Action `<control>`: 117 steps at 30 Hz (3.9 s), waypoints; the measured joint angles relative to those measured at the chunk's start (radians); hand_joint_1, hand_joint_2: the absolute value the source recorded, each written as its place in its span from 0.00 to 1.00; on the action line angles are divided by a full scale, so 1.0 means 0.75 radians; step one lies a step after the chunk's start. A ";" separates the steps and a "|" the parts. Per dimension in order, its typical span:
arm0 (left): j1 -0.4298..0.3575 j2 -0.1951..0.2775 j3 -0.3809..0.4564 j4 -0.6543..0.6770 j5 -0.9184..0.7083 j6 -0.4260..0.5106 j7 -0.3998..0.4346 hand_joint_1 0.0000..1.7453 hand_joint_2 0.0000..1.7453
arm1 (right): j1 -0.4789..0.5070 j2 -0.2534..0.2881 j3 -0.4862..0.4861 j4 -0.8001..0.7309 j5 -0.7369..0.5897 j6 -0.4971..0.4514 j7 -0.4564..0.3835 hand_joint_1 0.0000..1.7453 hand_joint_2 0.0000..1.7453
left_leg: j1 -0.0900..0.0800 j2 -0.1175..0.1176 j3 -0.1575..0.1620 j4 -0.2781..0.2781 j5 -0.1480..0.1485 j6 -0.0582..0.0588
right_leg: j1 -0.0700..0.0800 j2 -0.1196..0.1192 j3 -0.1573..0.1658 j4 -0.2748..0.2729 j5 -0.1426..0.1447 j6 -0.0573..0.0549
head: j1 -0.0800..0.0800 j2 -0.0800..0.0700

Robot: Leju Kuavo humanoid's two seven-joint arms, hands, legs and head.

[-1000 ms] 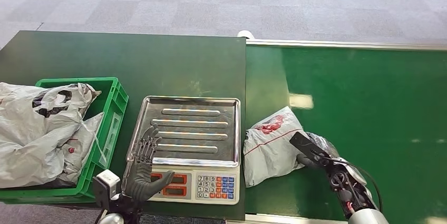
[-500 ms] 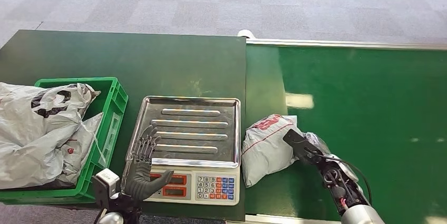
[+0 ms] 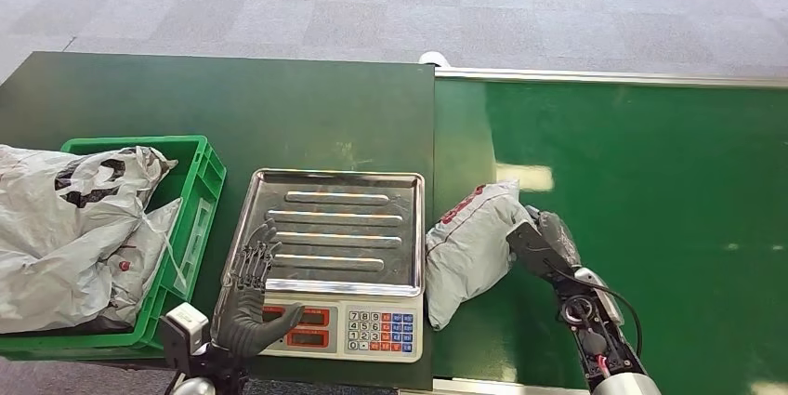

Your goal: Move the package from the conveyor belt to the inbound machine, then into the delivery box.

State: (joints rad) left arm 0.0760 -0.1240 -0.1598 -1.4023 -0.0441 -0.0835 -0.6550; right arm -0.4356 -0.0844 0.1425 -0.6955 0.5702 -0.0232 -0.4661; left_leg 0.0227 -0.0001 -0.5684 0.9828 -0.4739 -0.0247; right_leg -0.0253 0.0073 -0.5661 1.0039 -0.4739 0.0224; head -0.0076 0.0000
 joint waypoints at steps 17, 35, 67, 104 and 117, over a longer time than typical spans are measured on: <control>-0.012 -0.001 0.012 0.001 -0.003 -0.021 -0.018 0.00 1.00 | 0.127 0.020 -0.170 -0.250 -0.307 0.116 -0.177 1.00 1.00 | 0.000 -0.001 -0.003 0.000 0.000 0.000 | 0.000 -0.001 -0.003 0.000 0.000 0.000 | 0.000 0.000; -0.028 -0.019 0.065 -0.035 0.037 0.030 -0.051 0.00 1.00 | 0.220 0.055 -0.320 -0.611 -0.798 0.372 -0.242 1.00 1.00 | 0.000 -0.001 -0.004 0.000 0.000 0.000 | 0.000 -0.001 -0.004 0.000 0.000 0.000 | 0.000 0.000; 0.019 -0.047 0.049 -0.232 0.003 0.223 -0.059 0.00 1.00 | -0.233 -0.023 0.152 -0.804 -0.467 0.184 -0.101 1.00 1.00 | 0.000 -0.001 -0.005 0.000 0.001 0.000 | 0.000 -0.002 -0.004 0.001 0.001 0.000 | 0.000 0.000; -0.027 -0.073 0.030 -0.173 0.049 0.248 -0.059 0.00 1.00 | -0.538 0.514 0.409 0.196 -0.719 0.513 -0.075 1.00 1.00 | 0.000 0.002 -0.009 0.000 0.002 0.000 | 0.001 0.001 -0.010 0.001 0.002 -0.001 | 0.000 0.000; -0.040 -0.092 0.038 -0.132 0.035 0.236 -0.059 0.00 1.00 | -0.515 0.572 0.484 0.297 -1.074 0.627 0.036 1.00 1.00 | 0.000 0.002 -0.009 0.000 0.002 0.000 | 0.001 0.001 -0.011 0.001 0.002 -0.001 | 0.000 0.000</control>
State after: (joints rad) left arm 0.0458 -0.1932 -0.1312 -1.5017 -0.0179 0.0937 -0.6989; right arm -0.8221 0.3449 0.5056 -0.4731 -0.2352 0.4468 -0.4389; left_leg 0.0230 0.0012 -0.5753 0.9829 -0.4725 -0.0248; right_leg -0.0249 0.0080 -0.5740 1.0049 -0.4728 0.0215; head -0.0074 0.0000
